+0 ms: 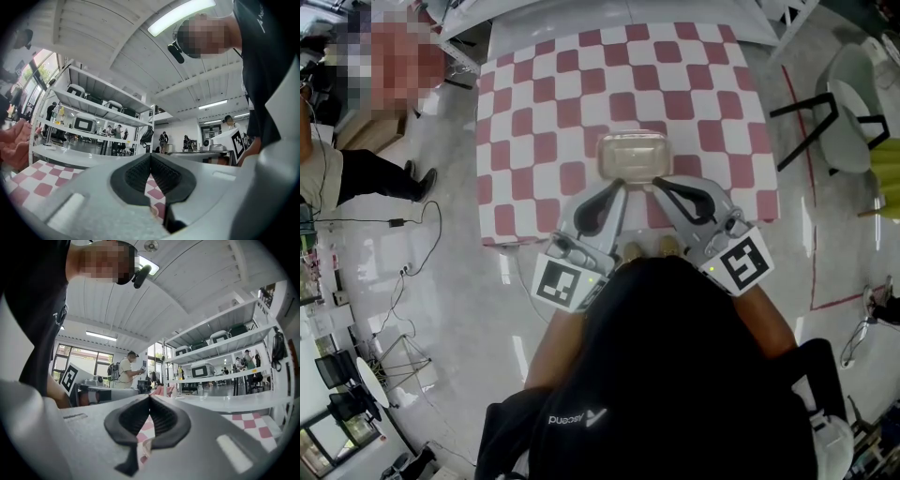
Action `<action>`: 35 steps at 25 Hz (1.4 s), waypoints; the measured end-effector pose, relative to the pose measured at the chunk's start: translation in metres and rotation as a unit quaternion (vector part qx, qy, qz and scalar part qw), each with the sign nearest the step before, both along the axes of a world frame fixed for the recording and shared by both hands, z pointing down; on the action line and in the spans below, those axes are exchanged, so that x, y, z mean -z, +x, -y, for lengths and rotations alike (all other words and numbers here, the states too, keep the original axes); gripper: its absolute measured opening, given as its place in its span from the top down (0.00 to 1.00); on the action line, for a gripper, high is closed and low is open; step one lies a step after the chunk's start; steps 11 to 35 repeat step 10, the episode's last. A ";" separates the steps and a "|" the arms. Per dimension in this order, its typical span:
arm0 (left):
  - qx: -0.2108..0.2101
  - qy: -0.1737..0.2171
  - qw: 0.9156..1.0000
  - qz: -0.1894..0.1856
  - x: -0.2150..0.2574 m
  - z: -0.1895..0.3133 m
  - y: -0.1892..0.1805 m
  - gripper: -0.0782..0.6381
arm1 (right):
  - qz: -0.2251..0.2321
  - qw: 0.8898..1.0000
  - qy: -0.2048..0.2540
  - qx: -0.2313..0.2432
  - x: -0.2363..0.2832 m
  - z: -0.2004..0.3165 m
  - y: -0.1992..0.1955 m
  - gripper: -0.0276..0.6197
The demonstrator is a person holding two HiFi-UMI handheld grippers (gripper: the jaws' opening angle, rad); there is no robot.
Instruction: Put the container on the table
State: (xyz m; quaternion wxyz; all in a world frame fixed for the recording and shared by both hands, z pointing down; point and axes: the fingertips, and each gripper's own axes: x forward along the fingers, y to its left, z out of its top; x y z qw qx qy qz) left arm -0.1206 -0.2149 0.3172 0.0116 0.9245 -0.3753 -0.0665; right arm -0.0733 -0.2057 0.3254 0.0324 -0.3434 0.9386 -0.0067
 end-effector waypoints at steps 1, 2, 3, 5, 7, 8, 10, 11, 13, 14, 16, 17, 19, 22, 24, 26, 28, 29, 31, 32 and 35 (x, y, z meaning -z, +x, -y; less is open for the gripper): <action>0.002 0.000 1.000 0.004 -0.001 0.000 -0.001 0.88 | 0.001 1.000 0.000 0.000 0.000 0.000 0.000 0.95; 0.003 -0.001 1.000 0.007 -0.002 0.000 -0.001 0.88 | 0.001 1.000 0.000 0.000 0.000 0.000 0.000 0.95; 0.004 -0.002 1.000 0.009 -0.003 0.000 -0.002 0.88 | 0.001 1.000 0.001 0.000 0.000 0.000 0.000 0.95; 0.007 -0.001 1.000 0.010 -0.003 0.000 -0.003 0.88 | 0.002 1.000 0.003 0.001 0.000 -0.001 0.000 0.95; 0.009 0.000 1.000 0.008 -0.002 0.000 -0.004 0.88 | 0.002 1.000 0.003 0.002 -0.001 -0.002 0.000 0.95; 0.010 0.000 1.000 0.008 -0.002 0.000 -0.004 0.88 | 0.002 1.000 0.003 0.003 -0.001 -0.002 -0.001 0.95; 0.012 0.000 1.000 0.007 -0.001 0.000 -0.006 0.88 | 0.002 1.000 0.004 0.004 0.000 -0.003 -0.001 0.95; 0.012 0.000 1.000 0.007 -0.001 0.000 -0.006 0.88 | 0.002 1.000 0.004 0.004 0.000 -0.003 -0.001 0.95; 0.012 0.000 1.000 0.007 -0.001 0.000 -0.006 0.88 | 0.002 1.000 0.004 0.004 0.000 -0.003 -0.001 0.95; 0.012 0.000 1.000 0.007 -0.001 0.000 -0.006 0.88 | 0.002 1.000 0.004 0.004 0.000 -0.003 -0.001 0.95; 0.012 0.000 1.000 0.007 -0.001 0.000 -0.006 0.88 | 0.002 1.000 0.004 0.004 0.000 -0.003 -0.001 0.95; 0.012 0.000 1.000 0.007 -0.001 0.000 -0.006 0.88 | 0.002 1.000 0.004 0.004 0.000 -0.003 -0.001 0.95; 0.012 0.000 1.000 0.007 -0.001 0.000 -0.006 0.88 | 0.002 1.000 0.004 0.004 0.000 -0.003 -0.001 0.95; 0.012 0.000 1.000 0.007 -0.001 0.000 -0.006 0.88 | 0.002 1.000 0.004 0.004 0.000 -0.003 -0.001 0.95; 0.012 0.000 1.000 0.007 -0.001 0.000 -0.006 0.88 | 0.002 1.000 0.004 0.004 0.000 -0.003 -0.001 0.95; 0.012 0.000 1.000 0.007 -0.001 0.000 -0.006 0.88 | 0.002 1.000 0.004 0.004 0.000 -0.003 -0.001 0.95; 0.012 0.000 1.000 0.007 -0.001 0.000 -0.006 0.88 | 0.002 1.000 0.004 0.004 0.000 -0.003 -0.001 0.95; 0.012 0.000 1.000 0.007 -0.001 0.000 -0.006 0.88 | 0.002 1.000 0.004 0.004 0.000 -0.003 -0.001 0.95; 0.012 0.000 1.000 0.007 -0.001 0.000 -0.006 0.88 | 0.002 1.000 0.004 0.004 0.000 -0.003 -0.001 0.95; 0.012 0.000 1.000 0.007 -0.001 0.000 -0.006 0.88 | 0.002 1.000 0.004 0.004 0.000 -0.003 -0.001 0.95; 0.012 0.000 1.000 0.007 -0.001 0.000 -0.006 0.88 | 0.002 1.000 0.004 0.004 0.000 -0.003 -0.001 0.95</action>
